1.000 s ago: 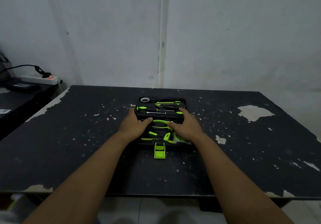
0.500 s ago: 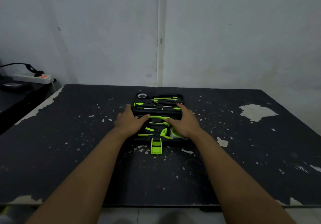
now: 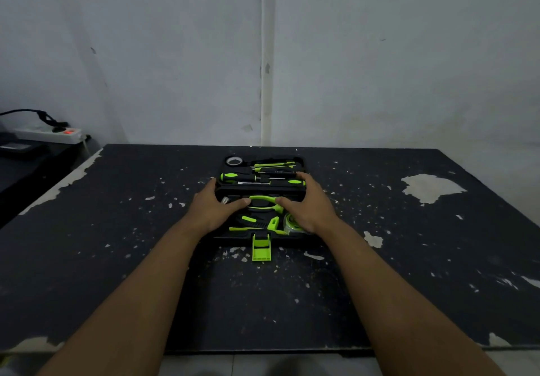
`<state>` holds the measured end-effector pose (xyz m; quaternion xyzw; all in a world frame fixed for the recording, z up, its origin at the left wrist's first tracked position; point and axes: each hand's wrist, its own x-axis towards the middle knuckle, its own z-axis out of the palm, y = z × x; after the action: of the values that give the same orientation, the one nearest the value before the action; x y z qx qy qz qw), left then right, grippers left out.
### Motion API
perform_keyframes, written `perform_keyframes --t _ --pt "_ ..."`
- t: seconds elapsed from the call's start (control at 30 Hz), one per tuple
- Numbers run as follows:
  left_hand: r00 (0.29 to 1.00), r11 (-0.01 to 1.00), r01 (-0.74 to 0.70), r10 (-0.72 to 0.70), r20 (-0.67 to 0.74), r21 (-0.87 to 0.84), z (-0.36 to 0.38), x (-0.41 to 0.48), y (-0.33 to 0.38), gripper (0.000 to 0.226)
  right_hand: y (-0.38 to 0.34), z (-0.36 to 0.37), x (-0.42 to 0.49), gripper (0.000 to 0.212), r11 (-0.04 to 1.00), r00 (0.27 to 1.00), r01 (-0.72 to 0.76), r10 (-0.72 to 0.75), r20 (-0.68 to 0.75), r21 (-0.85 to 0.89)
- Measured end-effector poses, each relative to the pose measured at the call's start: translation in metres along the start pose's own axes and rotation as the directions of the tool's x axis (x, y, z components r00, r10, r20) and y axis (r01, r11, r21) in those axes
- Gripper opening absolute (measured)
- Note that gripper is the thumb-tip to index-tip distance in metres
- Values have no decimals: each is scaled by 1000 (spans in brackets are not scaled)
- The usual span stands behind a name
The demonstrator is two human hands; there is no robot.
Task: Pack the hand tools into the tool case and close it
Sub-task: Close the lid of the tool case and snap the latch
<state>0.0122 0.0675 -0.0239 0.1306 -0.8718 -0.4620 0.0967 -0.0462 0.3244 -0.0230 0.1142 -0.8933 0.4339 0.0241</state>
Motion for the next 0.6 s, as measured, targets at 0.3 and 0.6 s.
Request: perform_keyframes --t 0.3,0.6 --pt "993 973 -112 105 -45 -201 1 -8 4 91 -3 -2 -4 98 991 989 99 -88 -121 92" --pt "971 967 -192 162 -177 -168 1 -14 9 118 -12 -4 -13 124 990 966 127 -110 -235 58"
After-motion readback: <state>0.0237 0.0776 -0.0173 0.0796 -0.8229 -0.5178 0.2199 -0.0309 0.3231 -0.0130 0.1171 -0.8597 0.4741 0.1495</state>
